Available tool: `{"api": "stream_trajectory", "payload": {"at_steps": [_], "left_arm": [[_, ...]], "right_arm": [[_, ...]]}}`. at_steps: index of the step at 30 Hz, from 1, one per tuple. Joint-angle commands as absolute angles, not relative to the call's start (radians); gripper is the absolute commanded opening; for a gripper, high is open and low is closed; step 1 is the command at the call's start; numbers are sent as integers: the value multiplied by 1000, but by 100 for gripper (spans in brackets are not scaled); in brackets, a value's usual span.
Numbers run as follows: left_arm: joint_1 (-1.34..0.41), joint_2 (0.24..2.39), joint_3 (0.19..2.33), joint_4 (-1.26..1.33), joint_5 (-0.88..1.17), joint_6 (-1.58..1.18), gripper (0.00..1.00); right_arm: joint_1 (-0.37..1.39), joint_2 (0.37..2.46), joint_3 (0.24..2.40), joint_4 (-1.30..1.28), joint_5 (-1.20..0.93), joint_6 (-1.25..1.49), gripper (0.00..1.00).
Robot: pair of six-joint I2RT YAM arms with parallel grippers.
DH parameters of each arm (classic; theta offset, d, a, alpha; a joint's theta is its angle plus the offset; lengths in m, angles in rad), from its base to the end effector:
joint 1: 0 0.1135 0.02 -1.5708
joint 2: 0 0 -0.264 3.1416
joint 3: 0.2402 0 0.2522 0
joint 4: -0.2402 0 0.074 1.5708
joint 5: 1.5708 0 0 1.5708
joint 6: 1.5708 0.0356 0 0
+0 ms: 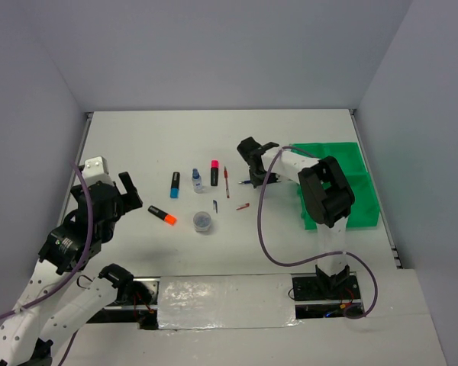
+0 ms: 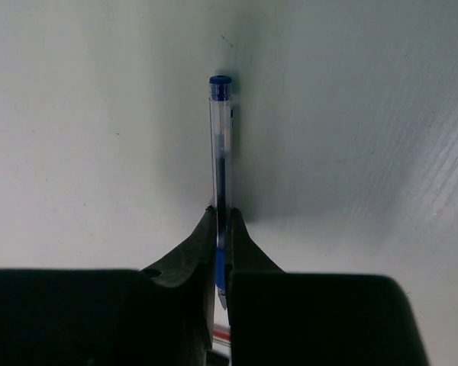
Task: Sort the stationery into containers
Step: Place the pen at the center of the board.
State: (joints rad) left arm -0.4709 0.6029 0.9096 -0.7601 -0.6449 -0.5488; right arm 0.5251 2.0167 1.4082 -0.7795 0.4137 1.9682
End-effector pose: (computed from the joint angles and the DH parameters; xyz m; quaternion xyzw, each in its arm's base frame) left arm 0.1078 -0.0309 0.3495 -0.1992 0.7971 -0.0108 0.5700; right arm 0.3434 0.1824 0.1561 0.6578 0.7193 0.0195 0.2223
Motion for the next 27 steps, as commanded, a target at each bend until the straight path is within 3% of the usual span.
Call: {"api": "stream_trajectory", "payload": {"at_steps": [1, 3, 6, 10, 18, 20, 23, 27], "left_arm": [[-479, 598, 902, -721, -649, -529, 99], [-480, 603, 904, -721, -649, -528, 99], [-480, 598, 904, -719, -647, -526, 99], [-480, 598, 900, -718, -644, -525, 99], [-483, 601, 900, -712, -632, -518, 99], [-485, 600, 900, -713, -632, -520, 99], [-486, 597, 900, -713, -632, -518, 99], [-488, 591, 900, -712, -630, -517, 99]], "right_arm": [[520, 2033, 1422, -868, 426, 2206, 6], [520, 2031, 1420, -864, 434, 2200, 9], [520, 2017, 1398, -841, 431, 2200, 20], [520, 1988, 1365, -798, 433, 2203, 48], [517, 1939, 1350, -744, 459, 2149, 60], [515, 1895, 1342, -675, 480, 2082, 70], [505, 1816, 1338, -530, 534, 1782, 81], [486, 1758, 1388, -289, 496, 1150, 95]]}}
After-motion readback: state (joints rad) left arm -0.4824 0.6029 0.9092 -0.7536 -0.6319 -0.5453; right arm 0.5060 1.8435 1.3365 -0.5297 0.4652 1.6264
